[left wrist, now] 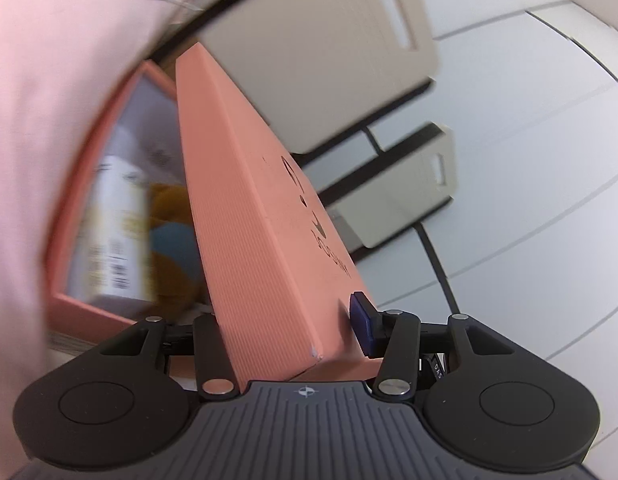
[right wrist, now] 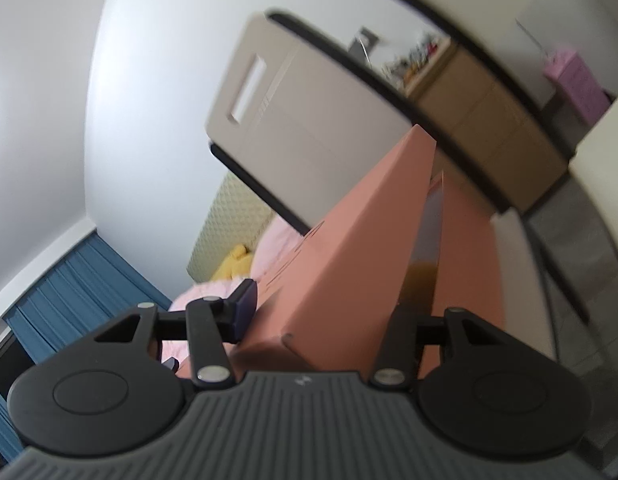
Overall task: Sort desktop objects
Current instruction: 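Lift the lid with both tools and tilt it over the open box, then lower the lid onto the box opening with both tools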
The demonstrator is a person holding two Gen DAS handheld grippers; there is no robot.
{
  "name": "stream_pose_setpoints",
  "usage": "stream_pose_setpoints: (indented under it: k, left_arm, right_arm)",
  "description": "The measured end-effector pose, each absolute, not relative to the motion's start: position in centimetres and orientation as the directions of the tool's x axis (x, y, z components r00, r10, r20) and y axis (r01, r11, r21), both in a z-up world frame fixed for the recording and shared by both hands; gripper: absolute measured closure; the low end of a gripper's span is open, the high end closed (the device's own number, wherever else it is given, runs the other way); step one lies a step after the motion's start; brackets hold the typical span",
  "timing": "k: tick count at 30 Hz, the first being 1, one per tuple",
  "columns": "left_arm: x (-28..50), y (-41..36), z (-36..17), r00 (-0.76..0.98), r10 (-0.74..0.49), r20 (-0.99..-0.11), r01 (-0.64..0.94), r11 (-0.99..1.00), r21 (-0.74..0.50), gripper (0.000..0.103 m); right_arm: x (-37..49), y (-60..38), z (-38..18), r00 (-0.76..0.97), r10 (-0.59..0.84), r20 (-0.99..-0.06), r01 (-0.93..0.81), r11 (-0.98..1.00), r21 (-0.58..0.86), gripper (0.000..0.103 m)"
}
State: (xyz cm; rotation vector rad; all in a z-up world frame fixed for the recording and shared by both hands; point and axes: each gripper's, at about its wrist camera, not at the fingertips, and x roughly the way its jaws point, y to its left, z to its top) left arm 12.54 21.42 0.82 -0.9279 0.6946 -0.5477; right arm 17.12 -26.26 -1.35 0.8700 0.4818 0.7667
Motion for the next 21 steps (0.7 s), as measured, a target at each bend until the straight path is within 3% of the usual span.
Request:
stream_pose_setpoints:
  k: [6, 12, 18, 21]
  left_arm:
    - [14.4, 22.8, -0.8, 0.659, -0.679, -0.323, 0.097, 0.503, -0.859, 0.048]
    - [15.7, 22.3, -1.8, 0.604, -0.667, -0.437, 0.012, 0.556, -0.831, 0.033]
    - [16.5, 22.2, -1.6, 0.519, -0.706, -0.482, -0.066, 0.529, -0.846, 0.029]
    - [16.7, 21.6, -0.7, 0.436, -0.725, -0.533, -0.076, 0.561, -0.825, 0.017]
  right_arm:
    - [18.4, -23.0, -3.6, 0.639, 0.764, -0.092, -0.389, 0.424, 0.818, 0.052]
    - [18.3, -22.3, -5.0, 0.632, 0.768, -0.100, -0.405, 0.438, 0.802, 0.052]
    - [19.0, -22.2, -4.3, 0.611, 0.782, -0.124, -0.419, 0.453, 0.787, 0.052]
    - [19.3, -22.1, -3.4, 0.617, 0.777, -0.123, -0.430, 0.464, 0.774, 0.052]
